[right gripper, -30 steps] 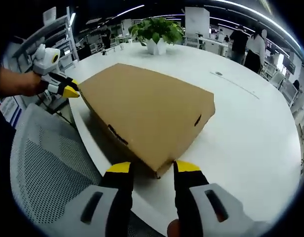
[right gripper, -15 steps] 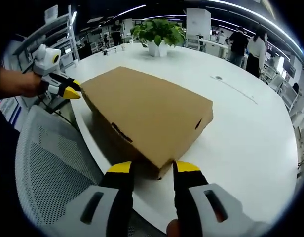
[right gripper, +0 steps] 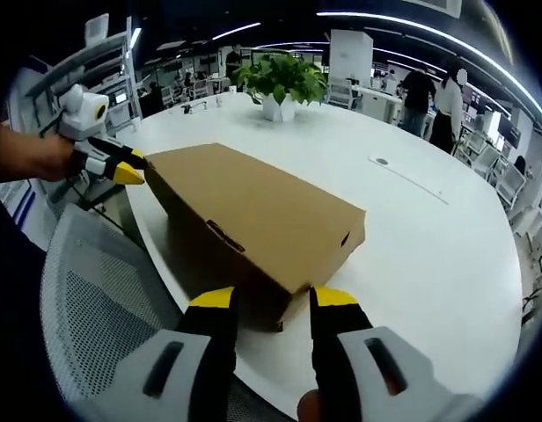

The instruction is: Operate the shoe box by opening the lid, removing the specified soft item, and placing it in the target area until the item is outside and the box remains undamaged.

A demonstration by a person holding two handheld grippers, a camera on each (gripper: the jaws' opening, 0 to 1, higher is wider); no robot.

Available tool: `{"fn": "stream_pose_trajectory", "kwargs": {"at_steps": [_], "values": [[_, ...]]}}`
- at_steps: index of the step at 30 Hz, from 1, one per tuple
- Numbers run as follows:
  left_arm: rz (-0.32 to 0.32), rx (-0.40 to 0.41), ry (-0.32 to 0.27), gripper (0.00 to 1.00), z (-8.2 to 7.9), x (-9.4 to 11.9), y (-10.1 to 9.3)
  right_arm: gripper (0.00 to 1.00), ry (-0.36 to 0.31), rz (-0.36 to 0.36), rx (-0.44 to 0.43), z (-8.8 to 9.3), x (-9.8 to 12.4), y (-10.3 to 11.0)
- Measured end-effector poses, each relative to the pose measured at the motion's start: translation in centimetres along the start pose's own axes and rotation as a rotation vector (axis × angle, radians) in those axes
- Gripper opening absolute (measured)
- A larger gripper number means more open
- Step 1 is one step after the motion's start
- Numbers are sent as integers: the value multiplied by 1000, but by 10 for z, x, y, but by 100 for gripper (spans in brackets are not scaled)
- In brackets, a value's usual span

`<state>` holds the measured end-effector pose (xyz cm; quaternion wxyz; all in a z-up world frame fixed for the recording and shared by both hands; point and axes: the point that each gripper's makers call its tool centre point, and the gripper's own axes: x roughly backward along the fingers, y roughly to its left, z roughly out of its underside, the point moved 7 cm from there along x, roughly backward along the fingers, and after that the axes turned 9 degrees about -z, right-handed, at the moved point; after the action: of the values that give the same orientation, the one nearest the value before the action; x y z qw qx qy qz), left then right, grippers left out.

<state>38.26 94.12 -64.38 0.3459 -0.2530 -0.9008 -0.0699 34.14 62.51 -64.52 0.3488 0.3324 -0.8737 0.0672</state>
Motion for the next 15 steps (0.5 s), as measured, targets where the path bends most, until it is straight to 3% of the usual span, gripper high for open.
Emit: {"fn": "stream_pose_trajectory", "kwargs": {"at_steps": [10, 15], "values": [[3, 60, -39, 35, -20, 12, -1, 33, -47, 7, 61, -13, 10, 1], [-2, 87, -59, 36, -30, 16, 0, 28, -76, 48, 101, -21, 14, -3]]}}
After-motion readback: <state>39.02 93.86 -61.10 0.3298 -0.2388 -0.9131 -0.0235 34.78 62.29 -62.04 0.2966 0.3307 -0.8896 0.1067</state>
